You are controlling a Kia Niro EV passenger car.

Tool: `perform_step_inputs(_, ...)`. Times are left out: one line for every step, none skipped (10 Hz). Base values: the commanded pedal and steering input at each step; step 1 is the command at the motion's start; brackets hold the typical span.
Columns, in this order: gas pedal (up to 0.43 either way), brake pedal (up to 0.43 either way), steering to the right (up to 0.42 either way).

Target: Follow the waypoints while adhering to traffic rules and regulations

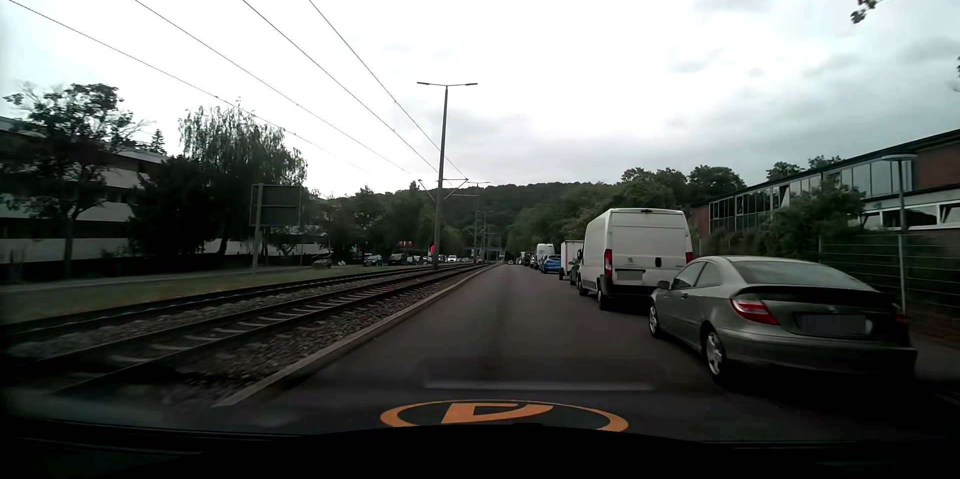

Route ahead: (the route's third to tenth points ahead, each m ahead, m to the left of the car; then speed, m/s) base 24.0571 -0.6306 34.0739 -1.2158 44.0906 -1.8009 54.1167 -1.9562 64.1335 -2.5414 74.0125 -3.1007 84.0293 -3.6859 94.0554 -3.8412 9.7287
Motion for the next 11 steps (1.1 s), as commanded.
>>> perform_step_inputs(0.189, 0.0, 0.021)
perform_step_inputs(0.169, 0.0, 0.021)
perform_step_inputs(0.13, 0.0, 0.021)
perform_step_inputs(0.11, 0.0, 0.022)
perform_step_inputs(0.087, 0.0, 0.022)
perform_step_inputs(0.087, 0.0, 0.021)
perform_step_inputs(0.087, 0.0, 0.02)
perform_step_inputs(0.087, 0.0, 0.017)
perform_step_inputs(0.087, 0.0, 0.013)
perform_step_inputs(0.087, 0.0, 0.007)
perform_step_inputs(0.087, 0.0, 0.005)
